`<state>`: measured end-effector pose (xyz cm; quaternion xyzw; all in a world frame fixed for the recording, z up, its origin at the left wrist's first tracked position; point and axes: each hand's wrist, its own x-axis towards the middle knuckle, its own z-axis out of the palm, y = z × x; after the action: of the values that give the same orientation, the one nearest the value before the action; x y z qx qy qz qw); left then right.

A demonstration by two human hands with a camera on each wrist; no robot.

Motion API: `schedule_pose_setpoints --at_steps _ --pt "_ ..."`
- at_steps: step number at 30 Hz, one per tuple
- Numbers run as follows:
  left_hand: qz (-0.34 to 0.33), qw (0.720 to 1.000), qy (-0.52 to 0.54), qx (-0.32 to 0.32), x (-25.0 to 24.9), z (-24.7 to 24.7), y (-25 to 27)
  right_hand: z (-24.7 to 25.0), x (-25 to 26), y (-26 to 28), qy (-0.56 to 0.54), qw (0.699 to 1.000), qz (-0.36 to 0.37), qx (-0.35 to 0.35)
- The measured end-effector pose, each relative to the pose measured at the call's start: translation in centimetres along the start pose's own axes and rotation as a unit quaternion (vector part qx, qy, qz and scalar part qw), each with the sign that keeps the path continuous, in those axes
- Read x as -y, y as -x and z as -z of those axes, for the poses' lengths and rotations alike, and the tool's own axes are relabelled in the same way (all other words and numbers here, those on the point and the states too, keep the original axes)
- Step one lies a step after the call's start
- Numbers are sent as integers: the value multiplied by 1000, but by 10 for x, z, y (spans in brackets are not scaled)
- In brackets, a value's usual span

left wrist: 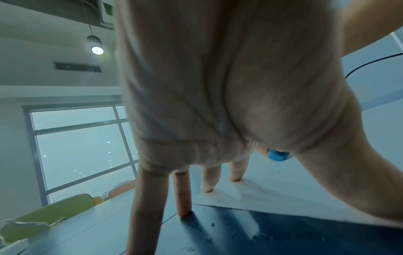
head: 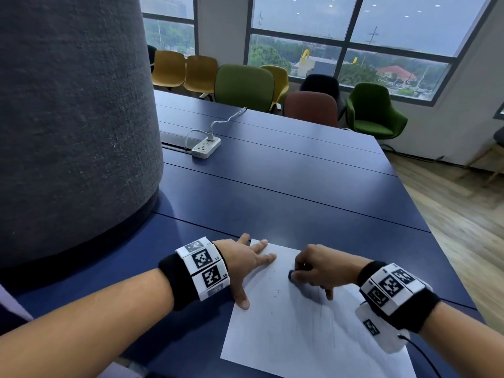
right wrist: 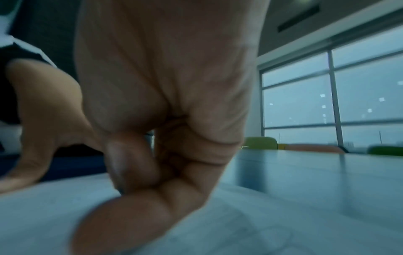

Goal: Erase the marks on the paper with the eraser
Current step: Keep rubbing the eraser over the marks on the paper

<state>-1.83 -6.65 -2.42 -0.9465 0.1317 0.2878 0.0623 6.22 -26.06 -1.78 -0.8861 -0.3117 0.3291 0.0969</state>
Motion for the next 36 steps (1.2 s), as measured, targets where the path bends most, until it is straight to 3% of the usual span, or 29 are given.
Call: schedule_pose_setpoints --at_steps 2,6,10,14,19,24,28,32,34,36 --pt "-2 1000 0 0 0 1 0 1 0 1 -6 1000 -3 10" --pt "1 1000 -5 -3 -1 -1 0 8 -7 -4 -17 998 -39 -40" --pt "-1 1000 -3 0 0 0 0 1 -1 2 9 1000 -3 12" --pt "0 1000 -7 -1 -1 -1 -2 13 -12 -5 1 998 -37 -54" --pt "-1 1000 -2 -1 0 0 0 2 0 4 32 999 11 40" --pt "-1 1000 -5 -3 -1 -1 -1 2 -1 1 16 1000 1 -9" --pt "0 1000 -7 -2 0 -1 -1 -6 9 10 40 995 43 79" --pt "0 1000 -2 -4 1 -2 -1 6 2 0 30 999 17 -27" --pt "-1 1000 -3 -3 1 -1 -1 1 2 2 40 999 33 2" --pt "-3 1000 -4 0 0 -1 -1 -4 6 8 61 994 49 76"
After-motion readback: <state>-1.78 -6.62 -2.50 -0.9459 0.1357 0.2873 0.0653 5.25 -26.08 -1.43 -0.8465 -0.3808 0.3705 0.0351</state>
